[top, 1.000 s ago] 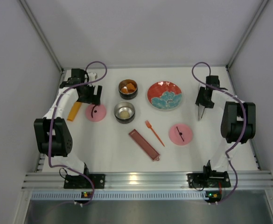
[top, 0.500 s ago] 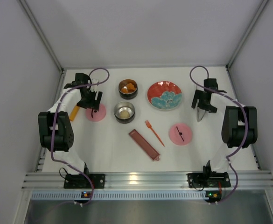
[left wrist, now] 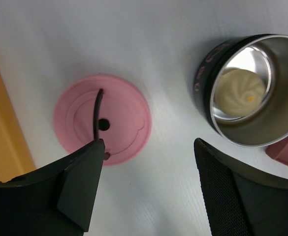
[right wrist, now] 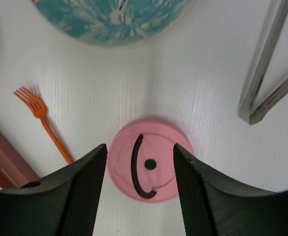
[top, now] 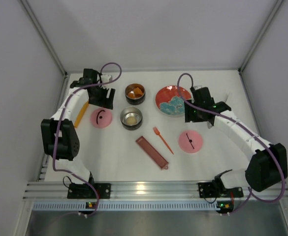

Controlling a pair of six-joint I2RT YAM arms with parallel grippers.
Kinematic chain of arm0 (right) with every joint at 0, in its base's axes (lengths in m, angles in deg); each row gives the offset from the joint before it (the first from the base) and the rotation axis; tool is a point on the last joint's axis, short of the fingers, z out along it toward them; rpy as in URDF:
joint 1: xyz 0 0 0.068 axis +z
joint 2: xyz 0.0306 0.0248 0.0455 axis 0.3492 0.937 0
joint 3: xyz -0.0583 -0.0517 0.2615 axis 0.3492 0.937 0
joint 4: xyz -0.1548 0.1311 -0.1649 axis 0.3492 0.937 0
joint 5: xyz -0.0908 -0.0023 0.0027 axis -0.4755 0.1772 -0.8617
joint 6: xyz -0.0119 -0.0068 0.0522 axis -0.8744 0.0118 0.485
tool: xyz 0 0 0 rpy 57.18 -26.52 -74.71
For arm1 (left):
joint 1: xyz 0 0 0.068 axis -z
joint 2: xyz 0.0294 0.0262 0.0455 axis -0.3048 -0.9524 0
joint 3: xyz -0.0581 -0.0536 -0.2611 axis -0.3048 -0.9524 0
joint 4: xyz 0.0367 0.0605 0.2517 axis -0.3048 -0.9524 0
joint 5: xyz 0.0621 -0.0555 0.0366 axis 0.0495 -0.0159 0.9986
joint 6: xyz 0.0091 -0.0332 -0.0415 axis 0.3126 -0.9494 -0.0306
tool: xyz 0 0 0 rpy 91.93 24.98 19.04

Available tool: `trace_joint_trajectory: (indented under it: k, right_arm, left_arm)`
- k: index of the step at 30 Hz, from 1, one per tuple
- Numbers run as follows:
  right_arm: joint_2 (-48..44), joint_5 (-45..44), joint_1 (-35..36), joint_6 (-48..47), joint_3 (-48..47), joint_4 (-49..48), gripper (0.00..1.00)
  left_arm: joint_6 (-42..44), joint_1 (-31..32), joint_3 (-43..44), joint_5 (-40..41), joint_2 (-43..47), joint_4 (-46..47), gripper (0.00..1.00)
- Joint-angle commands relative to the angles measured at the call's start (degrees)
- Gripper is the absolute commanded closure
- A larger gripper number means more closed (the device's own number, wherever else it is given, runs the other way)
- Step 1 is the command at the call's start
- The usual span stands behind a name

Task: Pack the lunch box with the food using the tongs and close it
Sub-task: Pick up the box lid from the center of the board.

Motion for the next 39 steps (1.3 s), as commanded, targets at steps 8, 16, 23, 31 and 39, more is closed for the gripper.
trace_joint_trajectory:
  k: [8,16,23,31,39]
  right_arm:
    - [-0.8,3.62,6.72,9.34,9.34,5.66,0.27]
    - [3.69,1.86,6.81,9.7,11.37,4.87,0.66]
    - [3.69,-0.77,6.81,7.59,8.83,6.18,0.91]
    - [0.88,-0.87,6.81,1.62,-6.08,13.21,1.0]
    - [8.25,2.39,11.64,-3.83,-22.36,7.95,1.0]
  left_arm:
    - [-1.14,4.08,4.44,-2.91,-1.67,-2.5,0.21]
    - [-0.44,4.08,3.83,-2.73,-0.43,-3.02,0.21]
    - [-0.08,4.08,4.09,-2.65,0.27,-2.94,0.2]
    - [0.27,4.08,6.02,-4.13,0.18,-3.99,0.22]
    - [-2.1,5.91,5.41,-7.66,-2.36,0.14,0.32]
